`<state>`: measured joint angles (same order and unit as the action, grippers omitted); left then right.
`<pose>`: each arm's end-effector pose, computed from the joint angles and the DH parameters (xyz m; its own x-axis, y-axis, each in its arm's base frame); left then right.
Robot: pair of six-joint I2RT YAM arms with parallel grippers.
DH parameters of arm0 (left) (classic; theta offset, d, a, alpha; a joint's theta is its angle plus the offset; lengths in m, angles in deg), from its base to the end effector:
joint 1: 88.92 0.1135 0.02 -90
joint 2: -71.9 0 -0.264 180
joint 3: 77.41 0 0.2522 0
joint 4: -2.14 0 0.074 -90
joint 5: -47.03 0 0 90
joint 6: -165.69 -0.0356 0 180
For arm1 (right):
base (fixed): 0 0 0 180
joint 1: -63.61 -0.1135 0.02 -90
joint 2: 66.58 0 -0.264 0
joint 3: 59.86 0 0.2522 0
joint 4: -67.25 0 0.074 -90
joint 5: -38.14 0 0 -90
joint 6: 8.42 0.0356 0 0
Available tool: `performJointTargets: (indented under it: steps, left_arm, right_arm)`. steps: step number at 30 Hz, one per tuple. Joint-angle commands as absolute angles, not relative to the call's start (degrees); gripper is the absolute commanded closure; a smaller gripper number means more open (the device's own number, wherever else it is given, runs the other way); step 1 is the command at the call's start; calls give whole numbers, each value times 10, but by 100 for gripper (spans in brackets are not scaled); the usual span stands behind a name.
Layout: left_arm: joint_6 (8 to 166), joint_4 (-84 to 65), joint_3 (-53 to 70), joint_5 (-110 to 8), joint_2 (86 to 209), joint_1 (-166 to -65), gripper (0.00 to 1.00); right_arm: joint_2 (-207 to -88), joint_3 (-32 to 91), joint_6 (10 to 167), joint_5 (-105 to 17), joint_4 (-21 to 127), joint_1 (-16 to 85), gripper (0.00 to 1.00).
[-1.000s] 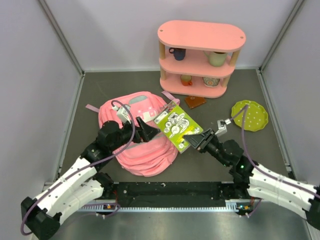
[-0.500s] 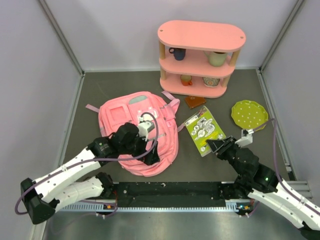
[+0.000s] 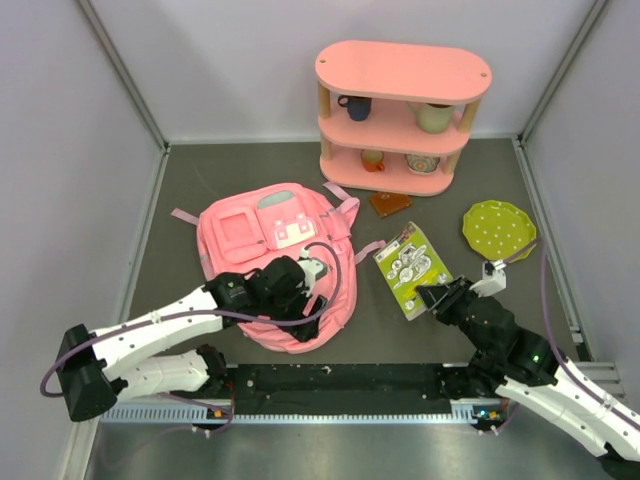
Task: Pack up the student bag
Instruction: Place the book in the student bag.
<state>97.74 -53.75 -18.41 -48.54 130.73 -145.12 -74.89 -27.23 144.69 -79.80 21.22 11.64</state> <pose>0.1068 -0.1658 0.2497 -0.7480 0.4456 -0.4919 0.6222 0.7288 -0.2858 0.0665 0.0579 0.2165 -0.4845 0.6594 -0.5748 0.0098 0.6611 0.7502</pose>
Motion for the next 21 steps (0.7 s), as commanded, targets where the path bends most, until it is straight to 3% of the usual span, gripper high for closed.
performJointTargets:
  steps: [1,11,17,21]
  left_arm:
    - [966,-530,-171,-475,1330,-1459,24]
    - [967,-542,-157,-461,1387,-1466,42]
    - [974,-548,-146,-441,1384,-1466,63]
    - [976,-548,-139,-436,1368,-1466,85]
  right_arm:
    - [-741,-247,1464,-802,263,115,100]
    - [-740,-251,1468,-797,263,115,100]
    - [-737,-254,1470,-796,264,115,100]
    - [-732,-258,1471,-795,263,115,100]
